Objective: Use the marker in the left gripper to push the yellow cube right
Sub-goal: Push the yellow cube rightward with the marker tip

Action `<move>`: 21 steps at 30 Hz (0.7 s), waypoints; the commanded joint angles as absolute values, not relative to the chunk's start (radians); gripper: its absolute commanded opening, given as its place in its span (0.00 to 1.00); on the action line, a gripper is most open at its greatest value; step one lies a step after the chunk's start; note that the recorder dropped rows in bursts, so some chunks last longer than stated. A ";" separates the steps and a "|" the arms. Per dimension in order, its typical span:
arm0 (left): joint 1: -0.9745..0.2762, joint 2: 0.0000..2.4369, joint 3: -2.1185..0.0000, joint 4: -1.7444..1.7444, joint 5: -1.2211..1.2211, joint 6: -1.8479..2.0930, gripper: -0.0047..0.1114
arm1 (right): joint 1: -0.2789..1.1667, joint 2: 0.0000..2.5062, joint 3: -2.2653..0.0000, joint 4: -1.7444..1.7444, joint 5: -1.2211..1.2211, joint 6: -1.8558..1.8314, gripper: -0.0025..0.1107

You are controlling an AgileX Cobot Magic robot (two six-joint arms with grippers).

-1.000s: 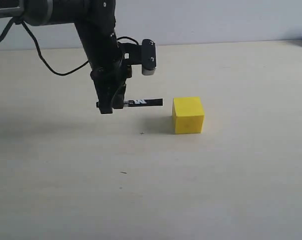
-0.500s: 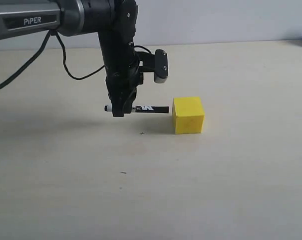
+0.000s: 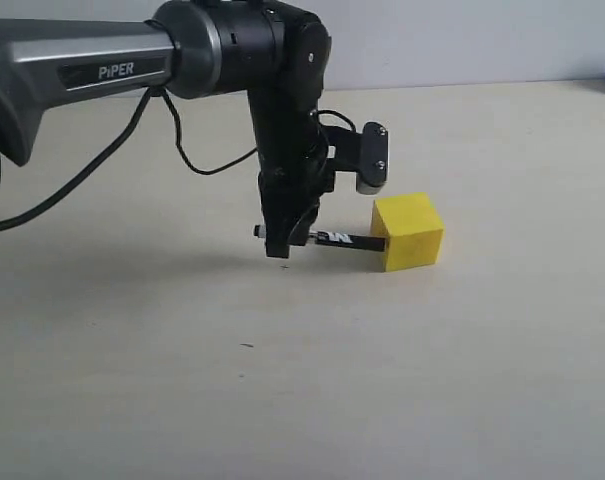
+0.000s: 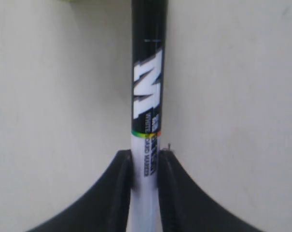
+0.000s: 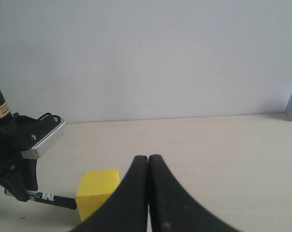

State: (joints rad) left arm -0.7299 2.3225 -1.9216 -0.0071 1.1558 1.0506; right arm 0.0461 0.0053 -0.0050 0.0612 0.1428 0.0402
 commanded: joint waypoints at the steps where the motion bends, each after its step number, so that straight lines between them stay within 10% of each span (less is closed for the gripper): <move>1: -0.707 2.317 -1.941 0.000 1.212 0.993 0.04 | 0.047 0.000 0.000 0.061 0.134 0.039 0.02; 21: -0.749 2.319 -1.941 -0.017 1.140 0.858 0.04 | 0.047 0.000 0.000 0.061 0.134 0.039 0.02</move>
State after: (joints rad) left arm -0.7240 2.3225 -1.9330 0.0000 1.1963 0.8711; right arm 0.0461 0.0053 -0.0050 0.0612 0.1428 0.0402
